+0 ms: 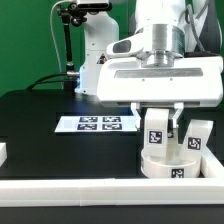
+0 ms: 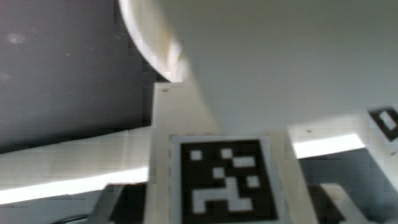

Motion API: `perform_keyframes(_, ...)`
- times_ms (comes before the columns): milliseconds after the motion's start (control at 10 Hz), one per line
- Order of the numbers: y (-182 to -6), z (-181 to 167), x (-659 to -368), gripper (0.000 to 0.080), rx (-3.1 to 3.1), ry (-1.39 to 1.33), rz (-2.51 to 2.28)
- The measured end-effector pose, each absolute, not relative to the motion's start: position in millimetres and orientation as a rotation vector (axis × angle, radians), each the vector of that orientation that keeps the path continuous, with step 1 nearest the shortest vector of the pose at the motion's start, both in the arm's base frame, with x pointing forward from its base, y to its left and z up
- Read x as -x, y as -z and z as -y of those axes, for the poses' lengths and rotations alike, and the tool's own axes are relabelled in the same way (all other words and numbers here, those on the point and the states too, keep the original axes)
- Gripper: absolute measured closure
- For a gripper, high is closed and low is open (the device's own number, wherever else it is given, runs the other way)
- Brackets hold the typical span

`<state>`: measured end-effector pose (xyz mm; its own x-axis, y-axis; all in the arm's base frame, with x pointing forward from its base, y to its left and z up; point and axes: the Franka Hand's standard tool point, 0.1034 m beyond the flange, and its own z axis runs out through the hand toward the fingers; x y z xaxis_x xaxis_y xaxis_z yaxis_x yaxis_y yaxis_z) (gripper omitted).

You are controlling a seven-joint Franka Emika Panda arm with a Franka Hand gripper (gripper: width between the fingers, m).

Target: Assemble stool

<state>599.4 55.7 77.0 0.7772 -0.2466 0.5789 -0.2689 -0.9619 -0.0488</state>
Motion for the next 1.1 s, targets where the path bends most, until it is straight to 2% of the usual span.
perform_keyframes(1000,-75.9,-56.5,-598.5,0.0463,-2.931,-0.93,0.449)
perform_keyframes(1100,-75.0,-56.5,-598.0,0.0405,-2.932,-0.925,0.449)
